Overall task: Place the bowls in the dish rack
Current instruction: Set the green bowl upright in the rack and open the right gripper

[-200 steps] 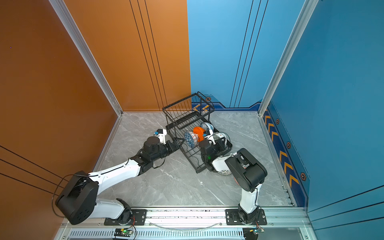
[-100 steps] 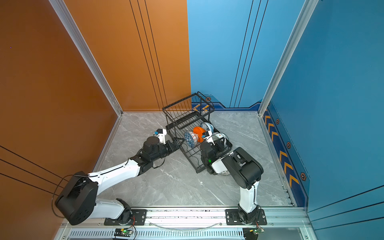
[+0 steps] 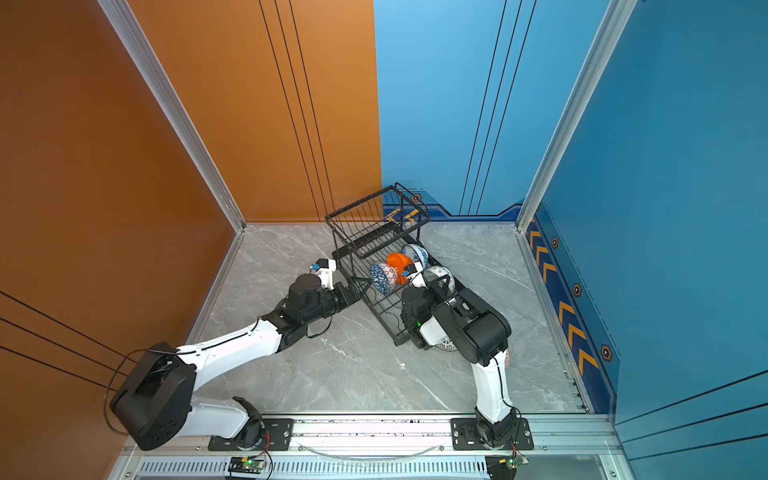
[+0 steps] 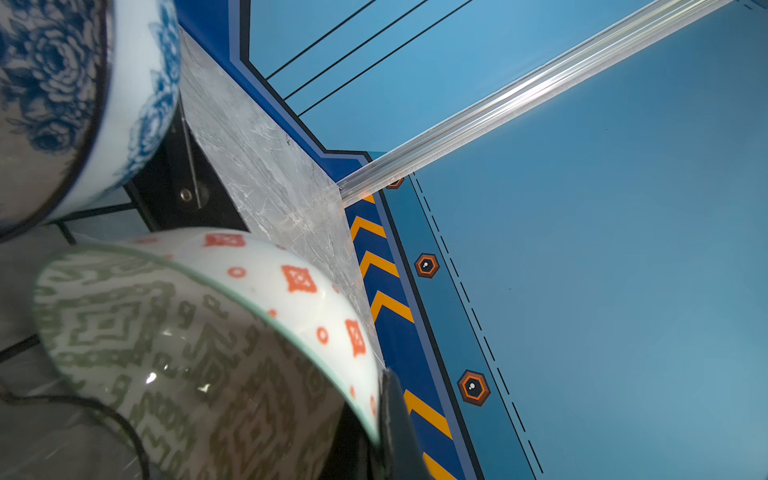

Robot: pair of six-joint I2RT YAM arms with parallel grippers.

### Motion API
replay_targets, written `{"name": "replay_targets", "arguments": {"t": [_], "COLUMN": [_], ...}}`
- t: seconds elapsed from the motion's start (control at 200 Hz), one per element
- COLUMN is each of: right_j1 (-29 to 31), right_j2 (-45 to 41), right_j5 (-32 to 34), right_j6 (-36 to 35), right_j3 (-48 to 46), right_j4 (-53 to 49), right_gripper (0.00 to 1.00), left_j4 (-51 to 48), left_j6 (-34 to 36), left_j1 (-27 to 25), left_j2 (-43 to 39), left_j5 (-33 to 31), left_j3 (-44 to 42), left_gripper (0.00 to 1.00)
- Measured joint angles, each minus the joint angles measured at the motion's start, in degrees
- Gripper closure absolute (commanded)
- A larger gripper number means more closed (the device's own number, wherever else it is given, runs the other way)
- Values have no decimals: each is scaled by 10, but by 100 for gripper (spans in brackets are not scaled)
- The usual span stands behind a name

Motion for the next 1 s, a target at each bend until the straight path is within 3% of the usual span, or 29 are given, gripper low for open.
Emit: {"name": "replay_targets", "arguments": {"t": [0.21,0.395,0.51,1.001], "right_j1": [5,5,3,-4], "right_j2": [-5,-80,-102,-106], "right_j5": [7,-16,-30,-52], "right_j6": [43,248,328,480], "right_j3": [5,32,50,113], "right_j4": [-41,-325,-429,-653], "right_gripper": [100,100,100,100], "left_j4": [-5,-14,-22,-36], "left_j6": [0,2,2,6], "left_j1": [-9,-15,-19,-28], "left_j2": [-26,-27,-26,-17], "left_j5": [-3,-7,-9,-20], "left_j3": [-18,-18,-13,5], "left_gripper": [2,2,2,2]}}
